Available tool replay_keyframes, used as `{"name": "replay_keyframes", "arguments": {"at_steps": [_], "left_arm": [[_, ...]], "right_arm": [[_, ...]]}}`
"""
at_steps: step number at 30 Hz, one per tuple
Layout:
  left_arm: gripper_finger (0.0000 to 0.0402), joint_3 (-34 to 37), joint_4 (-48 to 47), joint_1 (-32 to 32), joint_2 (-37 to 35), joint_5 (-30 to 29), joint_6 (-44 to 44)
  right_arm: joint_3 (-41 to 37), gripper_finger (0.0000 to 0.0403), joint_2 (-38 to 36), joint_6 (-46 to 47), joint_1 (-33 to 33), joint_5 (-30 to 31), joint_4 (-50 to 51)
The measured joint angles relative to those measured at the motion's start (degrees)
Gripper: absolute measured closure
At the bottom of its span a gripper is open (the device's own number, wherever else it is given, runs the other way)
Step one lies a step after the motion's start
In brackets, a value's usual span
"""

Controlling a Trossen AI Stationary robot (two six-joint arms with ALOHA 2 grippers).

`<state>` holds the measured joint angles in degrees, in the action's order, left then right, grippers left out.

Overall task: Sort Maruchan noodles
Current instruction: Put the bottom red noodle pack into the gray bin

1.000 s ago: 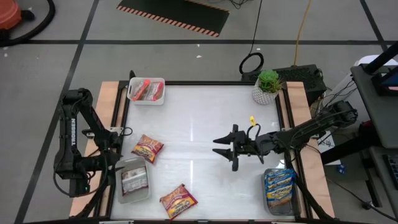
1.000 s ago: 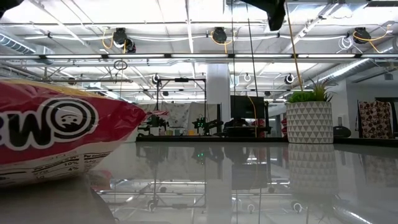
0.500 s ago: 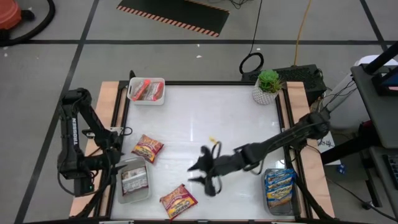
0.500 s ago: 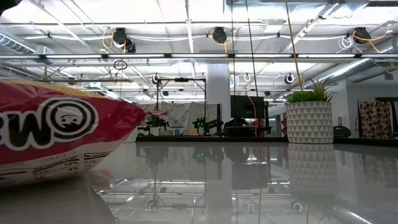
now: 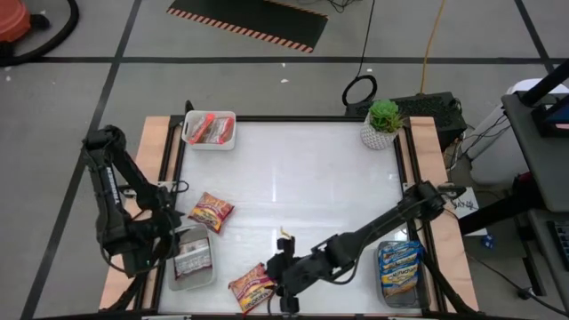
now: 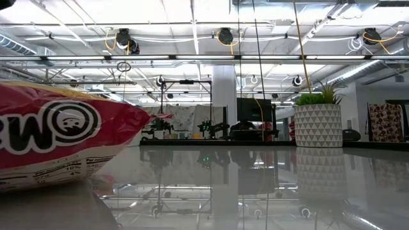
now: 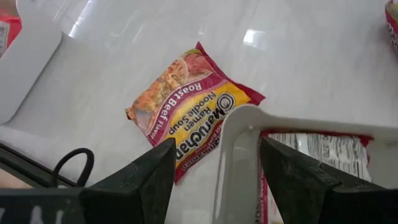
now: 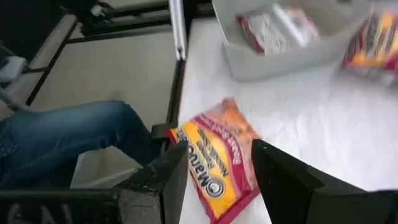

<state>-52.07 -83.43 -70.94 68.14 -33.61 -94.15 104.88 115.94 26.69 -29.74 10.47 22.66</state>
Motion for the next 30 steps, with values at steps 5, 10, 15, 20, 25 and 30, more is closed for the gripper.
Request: {"name": "replay_keyframes", "arguments": {"at_steps": [5, 10, 15, 20, 25, 30], "left_arm": [[0.0165, 0.0, 1.7, 2.5, 0.0, 0.0, 0.0], [0.0165, 0.0, 6.6, 5.3, 0.0, 0.0, 4.2], [0.0165, 0.0, 18.2, 8.1, 0.0, -1.1, 16.7], [0.0165, 0.0, 32.8, 11.2, 0.0, -2.6, 35.2], [0.0165, 0.0, 46.0, 13.7, 0.0, -2.7, 51.4], [0.0165, 0.0, 55.5, 15.6, 0.0, -2.8, 63.2]], "right_arm": [[0.0, 0.0234, 4.1, 7.7, -0.9, -0.1, 0.6], [0.0, 0.0225, 6.8, 15.8, -2.1, -4.6, 0.8], [0.0, 0.0214, 7.1, 19.3, -3.9, -3.0, 2.2], [0.0, 0.0213, 7.1, 18.8, -5.8, -0.1, 2.5], [0.0, 0.0213, 7.1, 14.6, -6.5, 4.7, 2.5], [-2.3, 0.0213, 7.1, 11.8, -6.7, 6.2, 1.3]]}}
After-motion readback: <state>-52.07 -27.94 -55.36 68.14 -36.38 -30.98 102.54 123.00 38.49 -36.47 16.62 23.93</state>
